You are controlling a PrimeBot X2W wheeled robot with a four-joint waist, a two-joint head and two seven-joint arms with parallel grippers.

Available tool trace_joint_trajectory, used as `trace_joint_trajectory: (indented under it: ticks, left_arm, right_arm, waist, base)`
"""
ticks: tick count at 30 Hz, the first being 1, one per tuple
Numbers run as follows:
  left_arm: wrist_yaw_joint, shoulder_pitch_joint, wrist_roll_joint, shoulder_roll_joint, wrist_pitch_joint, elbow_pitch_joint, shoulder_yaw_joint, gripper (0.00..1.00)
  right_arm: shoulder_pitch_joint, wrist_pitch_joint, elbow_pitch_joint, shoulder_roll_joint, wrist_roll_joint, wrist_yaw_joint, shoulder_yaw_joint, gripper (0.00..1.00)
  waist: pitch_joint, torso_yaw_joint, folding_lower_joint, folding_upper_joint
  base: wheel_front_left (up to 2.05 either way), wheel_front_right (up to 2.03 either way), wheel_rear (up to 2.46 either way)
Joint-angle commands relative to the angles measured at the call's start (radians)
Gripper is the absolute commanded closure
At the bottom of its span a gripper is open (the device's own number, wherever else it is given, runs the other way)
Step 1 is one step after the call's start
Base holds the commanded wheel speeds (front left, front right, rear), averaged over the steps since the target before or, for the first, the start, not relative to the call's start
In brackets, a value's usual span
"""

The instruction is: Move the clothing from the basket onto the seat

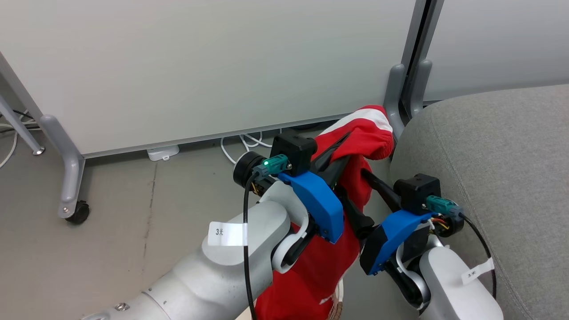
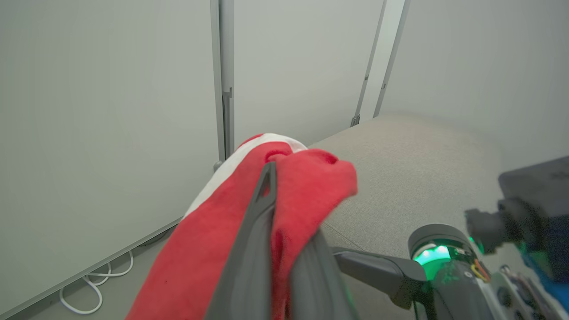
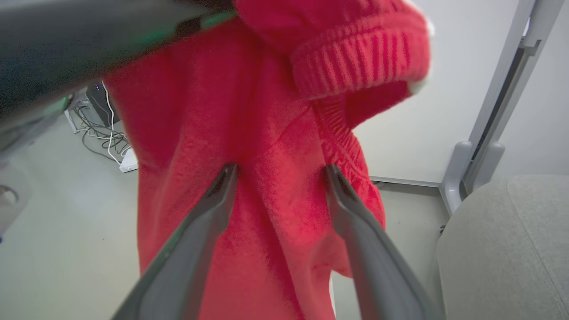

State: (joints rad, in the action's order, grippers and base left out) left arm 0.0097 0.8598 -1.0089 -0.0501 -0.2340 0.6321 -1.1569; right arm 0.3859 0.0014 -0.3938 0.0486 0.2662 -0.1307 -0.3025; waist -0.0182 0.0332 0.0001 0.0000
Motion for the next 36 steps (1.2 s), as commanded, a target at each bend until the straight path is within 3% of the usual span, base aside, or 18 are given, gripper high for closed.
trace_joint_trajectory:
  ticks: [1,16,17,18,20,36]
  left_arm:
    - [-0.003,0.016,-0.005,0.000,-0.006,-0.005,-0.004,1.00]
    - [-0.020,0.026,-0.069,0.000,-0.014,-0.032,-0.053,1.00]
    - [-0.020,0.026,-0.074,0.000,-0.015,-0.032,-0.056,1.00]
    - [-0.018,0.028,-0.075,-0.001,-0.015,-0.032,-0.059,1.00]
    - [-0.015,0.032,-0.082,0.000,-0.017,-0.031,-0.061,1.00]
    - [-0.008,0.046,-0.099,-0.001,-0.026,0.010,-0.072,1.00]
  right_arm:
    - [0.015,0.005,-0.011,0.003,0.007,0.000,-0.007,0.00]
    - [0.110,-0.047,-0.188,0.037,0.134,0.000,-0.152,0.00]
    - [0.114,-0.050,-0.195,0.036,0.138,0.000,-0.158,0.04]
    - [0.117,-0.054,-0.203,0.035,0.146,0.000,-0.164,0.53]
    - [0.126,-0.062,-0.214,0.033,0.159,0.000,-0.171,1.00]
    - [0.150,-0.111,-0.277,0.031,0.187,0.000,-0.196,1.00]
  waist:
    - [0.002,-0.002,-0.0001,0.0000]
    - [0.018,-0.013,-0.0001,0.0000]
    - [0.018,-0.013,-0.0001,0.0000]
    - [0.018,-0.012,-0.0001,0.0000]
    - [0.018,-0.010,-0.0001,0.0000]
    - [0.020,-0.002,-0.0001,0.0000]
  base:
    - [0.00,0.00,0.00]
    - [0.00,0.00,0.00]
    - [0.00,0.00,0.00]
    - [0.00,0.00,0.00]
    - [0.00,0.00,0.00]
    - [0.00,0.00,0.00]
